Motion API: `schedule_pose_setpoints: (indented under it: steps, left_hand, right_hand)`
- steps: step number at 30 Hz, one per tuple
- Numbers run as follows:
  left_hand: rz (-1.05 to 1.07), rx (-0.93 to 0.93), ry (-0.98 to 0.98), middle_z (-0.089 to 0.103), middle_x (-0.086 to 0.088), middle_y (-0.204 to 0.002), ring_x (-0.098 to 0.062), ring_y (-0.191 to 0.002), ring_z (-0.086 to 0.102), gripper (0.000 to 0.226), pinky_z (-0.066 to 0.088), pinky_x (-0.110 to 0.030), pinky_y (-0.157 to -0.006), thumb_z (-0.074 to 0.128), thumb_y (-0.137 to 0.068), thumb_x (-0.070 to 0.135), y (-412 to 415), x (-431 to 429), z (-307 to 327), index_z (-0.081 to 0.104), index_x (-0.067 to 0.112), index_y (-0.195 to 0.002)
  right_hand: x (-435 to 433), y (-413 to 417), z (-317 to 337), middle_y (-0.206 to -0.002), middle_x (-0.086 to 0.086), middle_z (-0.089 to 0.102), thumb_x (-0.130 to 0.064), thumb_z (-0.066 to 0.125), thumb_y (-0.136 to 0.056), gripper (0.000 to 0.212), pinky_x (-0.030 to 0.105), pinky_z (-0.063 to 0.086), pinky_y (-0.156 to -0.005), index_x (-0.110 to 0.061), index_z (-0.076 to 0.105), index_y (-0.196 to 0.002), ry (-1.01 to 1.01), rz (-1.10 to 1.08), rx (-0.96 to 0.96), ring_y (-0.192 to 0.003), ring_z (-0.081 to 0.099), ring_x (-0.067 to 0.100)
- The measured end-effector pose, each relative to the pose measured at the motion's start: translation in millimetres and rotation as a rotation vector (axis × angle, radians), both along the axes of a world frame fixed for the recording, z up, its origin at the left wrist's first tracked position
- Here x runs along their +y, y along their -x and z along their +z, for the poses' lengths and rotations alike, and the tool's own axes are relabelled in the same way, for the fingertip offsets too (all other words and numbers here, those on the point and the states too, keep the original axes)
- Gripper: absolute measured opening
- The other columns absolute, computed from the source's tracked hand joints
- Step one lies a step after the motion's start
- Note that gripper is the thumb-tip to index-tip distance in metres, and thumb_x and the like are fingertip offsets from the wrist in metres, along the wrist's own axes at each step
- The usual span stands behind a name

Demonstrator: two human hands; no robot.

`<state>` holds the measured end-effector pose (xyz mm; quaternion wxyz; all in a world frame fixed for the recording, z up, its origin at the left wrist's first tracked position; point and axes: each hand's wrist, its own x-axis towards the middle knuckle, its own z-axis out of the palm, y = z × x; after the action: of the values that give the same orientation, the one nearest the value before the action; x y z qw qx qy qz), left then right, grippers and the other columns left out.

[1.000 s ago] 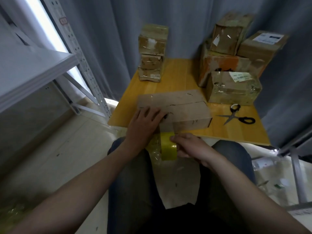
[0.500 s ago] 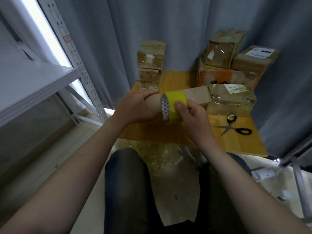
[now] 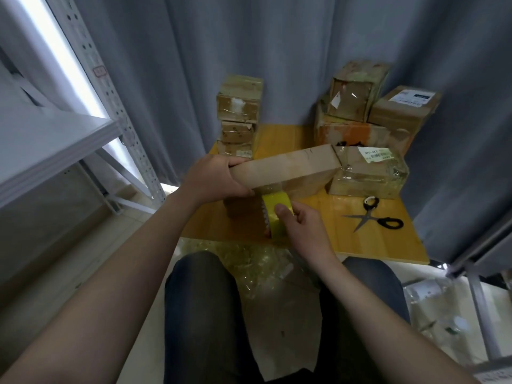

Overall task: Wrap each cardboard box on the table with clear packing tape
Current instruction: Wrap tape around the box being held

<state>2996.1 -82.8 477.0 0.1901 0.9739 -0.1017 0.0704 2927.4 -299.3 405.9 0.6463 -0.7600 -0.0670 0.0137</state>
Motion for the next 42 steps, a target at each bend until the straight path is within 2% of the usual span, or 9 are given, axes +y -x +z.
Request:
schedule_pose_setpoints:
  steps: [5,7,11,14,17,21,31,37,42]
  left_hand:
    - [0.021,0.059,0.048,0.066,0.012,-0.109,-0.013,-0.097,0.06,0.075,0.053,-0.032,-0.077,0.086,-0.069,0.056,-4,1,8,0.063,0.035,-0.137]
    - [0.041,0.093,0.074,0.061,0.012,-0.108,-0.013,-0.097,0.057,0.073,0.048,-0.03,-0.075,0.086,-0.071,0.053,-6,2,9,0.062,0.035,-0.138]
    - [0.092,0.12,0.145,0.067,0.007,-0.105,-0.016,-0.095,0.061,0.063,0.054,-0.034,-0.077,0.085,-0.073,0.051,-7,0,6,0.068,0.031,-0.13]
    - [0.043,0.105,0.194,0.066,0.009,-0.078,-0.01,-0.073,0.06,0.014,0.046,-0.028,-0.065,0.072,-0.09,0.036,-5,2,2,0.075,0.022,-0.092]
    - [0.012,0.088,0.161,0.061,0.014,-0.076,-0.007,-0.074,0.06,0.017,0.039,-0.01,-0.057,0.064,-0.097,0.024,-1,5,4,0.073,0.01,-0.097]
    - [0.068,0.159,0.216,0.07,0.006,-0.101,-0.014,-0.09,0.065,0.048,0.054,-0.029,-0.073,0.081,-0.079,0.044,-2,5,5,0.07,0.027,-0.123]
    - [0.102,0.076,0.18,0.068,0.004,-0.113,-0.018,-0.098,0.064,0.064,0.054,-0.036,-0.079,0.072,-0.079,0.061,-4,3,-8,0.063,0.026,-0.132]
    - [0.138,0.161,0.317,0.073,0.001,-0.101,-0.02,-0.094,0.068,0.066,0.059,-0.042,-0.082,0.078,-0.069,0.064,-8,12,-1,0.074,0.021,-0.12]
    - [0.329,0.595,0.583,0.069,-0.01,-0.109,-0.028,-0.099,0.068,0.051,0.062,-0.04,-0.077,0.082,-0.075,0.051,-14,35,19,0.068,0.016,-0.11]
  right_hand:
    - [-3,-22,4,-0.079,0.001,0.067,-0.036,0.066,-0.098,0.022,0.034,0.054,-0.065,-0.016,0.062,-0.089,0.128,-0.084,-0.006,-0.07,0.064,0.008]
    - [-5,-29,13,-0.103,-0.001,0.059,-0.032,0.071,-0.094,0.024,0.024,0.046,-0.078,-0.018,0.057,-0.108,0.281,-0.189,-0.075,-0.097,0.056,0.009]
    - [10,-42,54,-0.16,0.008,0.037,-0.046,0.044,-0.104,0.059,0.045,0.022,-0.123,-0.012,0.042,-0.152,0.669,-0.088,-0.558,-0.149,0.027,0.026]
    - [45,-54,70,-0.173,0.005,0.015,-0.054,0.017,-0.108,0.069,0.052,0.006,-0.129,-0.013,0.024,-0.163,0.788,0.307,-0.432,-0.16,0.006,0.02]
    - [63,-68,61,-0.174,0.002,0.007,-0.061,0.009,-0.107,0.074,0.054,-0.001,-0.128,-0.015,0.015,-0.165,1.004,0.385,-0.392,-0.16,-0.001,0.016]
    - [40,-100,66,-0.174,-0.002,-0.01,-0.052,0.009,-0.109,0.066,0.059,-0.005,-0.126,-0.018,0.003,-0.166,1.189,0.373,-0.324,-0.159,-0.011,0.015]
    - [35,-91,70,-0.174,-0.006,-0.002,-0.047,0.01,-0.112,0.056,0.061,-0.007,-0.126,-0.031,0.014,-0.165,1.056,0.349,-0.274,-0.16,-0.009,0.019]
    - [26,-65,70,-0.16,0.001,0.043,-0.033,0.057,-0.104,0.047,0.034,0.034,-0.12,-0.019,0.051,-0.149,0.478,0.01,-0.346,-0.145,0.041,0.017]
    - [0,-50,54,-0.097,0.004,0.067,-0.048,0.055,-0.104,0.047,0.043,0.052,-0.088,-0.004,0.074,-0.104,0.211,-0.064,-0.139,-0.092,0.065,0.015]
